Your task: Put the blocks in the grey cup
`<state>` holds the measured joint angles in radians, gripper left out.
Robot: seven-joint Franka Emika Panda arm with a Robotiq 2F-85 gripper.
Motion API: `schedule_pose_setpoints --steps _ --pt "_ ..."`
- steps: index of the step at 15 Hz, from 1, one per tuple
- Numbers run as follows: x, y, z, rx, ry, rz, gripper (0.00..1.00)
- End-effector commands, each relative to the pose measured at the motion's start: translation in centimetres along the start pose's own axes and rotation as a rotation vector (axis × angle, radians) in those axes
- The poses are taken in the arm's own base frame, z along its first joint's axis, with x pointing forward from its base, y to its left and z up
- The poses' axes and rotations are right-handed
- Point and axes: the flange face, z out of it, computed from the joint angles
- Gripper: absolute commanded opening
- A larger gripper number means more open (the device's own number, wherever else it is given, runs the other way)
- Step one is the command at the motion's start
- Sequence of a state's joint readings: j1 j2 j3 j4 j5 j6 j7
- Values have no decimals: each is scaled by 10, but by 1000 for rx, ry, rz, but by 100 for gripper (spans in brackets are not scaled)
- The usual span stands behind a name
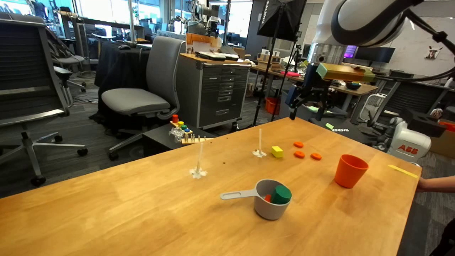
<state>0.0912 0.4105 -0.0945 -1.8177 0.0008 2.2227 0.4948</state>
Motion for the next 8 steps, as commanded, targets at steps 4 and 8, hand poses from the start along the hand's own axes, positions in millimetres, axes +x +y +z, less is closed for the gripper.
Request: schedule_pose_setpoints --steps 4,8 --pt "49 -39 62 -54 -54 -20 100" --pt "42 -34 73 -51 -51 -23 100"
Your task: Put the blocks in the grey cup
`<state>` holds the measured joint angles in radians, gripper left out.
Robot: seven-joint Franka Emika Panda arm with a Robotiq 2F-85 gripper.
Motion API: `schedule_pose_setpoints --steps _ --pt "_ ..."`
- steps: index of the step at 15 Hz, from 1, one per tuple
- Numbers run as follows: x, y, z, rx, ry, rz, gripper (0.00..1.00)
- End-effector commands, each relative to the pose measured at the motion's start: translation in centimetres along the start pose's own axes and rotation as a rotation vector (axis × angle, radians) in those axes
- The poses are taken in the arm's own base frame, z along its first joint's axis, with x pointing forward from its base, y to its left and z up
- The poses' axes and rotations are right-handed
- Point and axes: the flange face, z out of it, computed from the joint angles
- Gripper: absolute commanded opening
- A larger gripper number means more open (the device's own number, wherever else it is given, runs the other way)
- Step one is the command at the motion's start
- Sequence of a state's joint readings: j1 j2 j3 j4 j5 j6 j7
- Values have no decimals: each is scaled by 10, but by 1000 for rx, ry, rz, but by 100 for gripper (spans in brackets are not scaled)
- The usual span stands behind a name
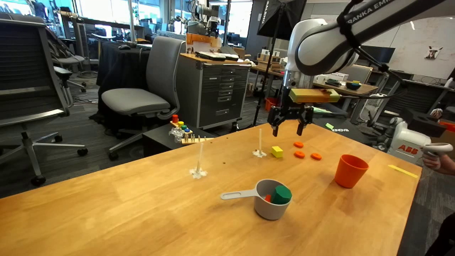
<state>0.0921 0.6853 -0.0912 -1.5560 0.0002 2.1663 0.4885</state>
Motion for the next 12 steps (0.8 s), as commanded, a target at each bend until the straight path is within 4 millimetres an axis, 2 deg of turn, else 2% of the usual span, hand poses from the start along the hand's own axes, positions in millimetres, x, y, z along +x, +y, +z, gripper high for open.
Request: schedule_pose_setpoints --steps 1,3,6,12 --pt "2 -1 0 0 0 0 100" --pt "-1 2 4 5 1 11 100" --pt "-5 -2 21 0 -16 10 100" --pt "4 -15 56 -11 12 23 100"
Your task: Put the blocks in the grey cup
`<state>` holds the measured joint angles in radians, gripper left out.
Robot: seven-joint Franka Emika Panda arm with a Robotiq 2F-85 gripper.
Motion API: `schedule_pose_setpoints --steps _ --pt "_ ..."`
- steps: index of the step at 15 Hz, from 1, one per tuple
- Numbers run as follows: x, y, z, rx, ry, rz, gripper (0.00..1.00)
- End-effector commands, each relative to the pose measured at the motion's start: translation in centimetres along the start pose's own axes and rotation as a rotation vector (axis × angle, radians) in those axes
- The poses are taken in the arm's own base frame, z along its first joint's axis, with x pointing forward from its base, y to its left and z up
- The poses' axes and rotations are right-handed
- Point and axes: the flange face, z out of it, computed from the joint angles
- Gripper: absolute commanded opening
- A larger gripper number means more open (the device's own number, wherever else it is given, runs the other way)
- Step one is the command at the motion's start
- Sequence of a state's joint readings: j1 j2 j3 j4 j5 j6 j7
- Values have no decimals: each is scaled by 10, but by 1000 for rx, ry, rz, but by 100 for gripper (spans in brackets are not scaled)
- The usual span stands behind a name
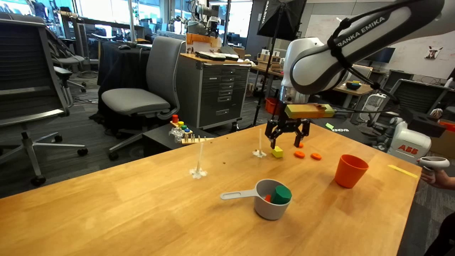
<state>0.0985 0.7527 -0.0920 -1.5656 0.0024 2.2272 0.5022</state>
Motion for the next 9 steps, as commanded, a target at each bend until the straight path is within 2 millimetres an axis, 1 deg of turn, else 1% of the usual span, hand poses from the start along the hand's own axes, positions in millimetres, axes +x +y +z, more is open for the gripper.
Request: schedule_pose_setpoints --steps 1,5,9 --pt "8 -14 15 2 24 18 100" --pt "15 -25 29 -39 55 8 100" --pt "24 -29 24 -61 85 2 100"
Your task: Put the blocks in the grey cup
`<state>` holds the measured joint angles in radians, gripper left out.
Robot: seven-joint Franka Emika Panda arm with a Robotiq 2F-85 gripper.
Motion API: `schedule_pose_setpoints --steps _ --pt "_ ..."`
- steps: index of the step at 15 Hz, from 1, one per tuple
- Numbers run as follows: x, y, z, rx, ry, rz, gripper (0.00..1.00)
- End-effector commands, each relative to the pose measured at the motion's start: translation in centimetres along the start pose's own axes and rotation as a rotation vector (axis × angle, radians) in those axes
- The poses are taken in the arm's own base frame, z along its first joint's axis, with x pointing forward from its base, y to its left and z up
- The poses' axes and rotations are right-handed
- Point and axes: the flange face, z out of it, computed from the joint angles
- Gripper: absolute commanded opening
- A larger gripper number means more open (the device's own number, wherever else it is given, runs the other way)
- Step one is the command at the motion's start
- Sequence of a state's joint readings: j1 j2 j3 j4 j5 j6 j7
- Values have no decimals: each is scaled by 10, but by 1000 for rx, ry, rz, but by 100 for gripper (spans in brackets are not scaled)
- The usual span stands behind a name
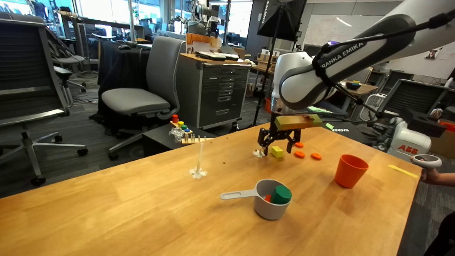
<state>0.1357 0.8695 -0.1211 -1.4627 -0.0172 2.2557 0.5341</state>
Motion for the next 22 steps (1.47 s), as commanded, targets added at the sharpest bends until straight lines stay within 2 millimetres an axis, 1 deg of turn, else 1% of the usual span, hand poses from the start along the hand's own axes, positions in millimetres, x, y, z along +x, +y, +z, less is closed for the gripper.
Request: schedule_pose_setpoints --steps 1,2,4,5,8,10,11,12,14,21,22 --pt "15 -9 -9 -31 51 6 75" --pt "16 -9 -10 -33 57 1 74" --pt "18 -10 -8 -31 63 1 58" --pt "19 -8 -7 -24 58 7 49" --pt "20 -3 -3 5 32 24 26" --pt "19 3 -4 68 -14 55 11" --pt "17 4 -7 107 -36 68 8" --pt "14 4 -13 143 -52 78 8" --pt "4 -6 -24 207 -88 76 8" --pt "-57 -57 -67 329 -169 4 8" --pt "-64 -61 -73 341 -182 -5 8"
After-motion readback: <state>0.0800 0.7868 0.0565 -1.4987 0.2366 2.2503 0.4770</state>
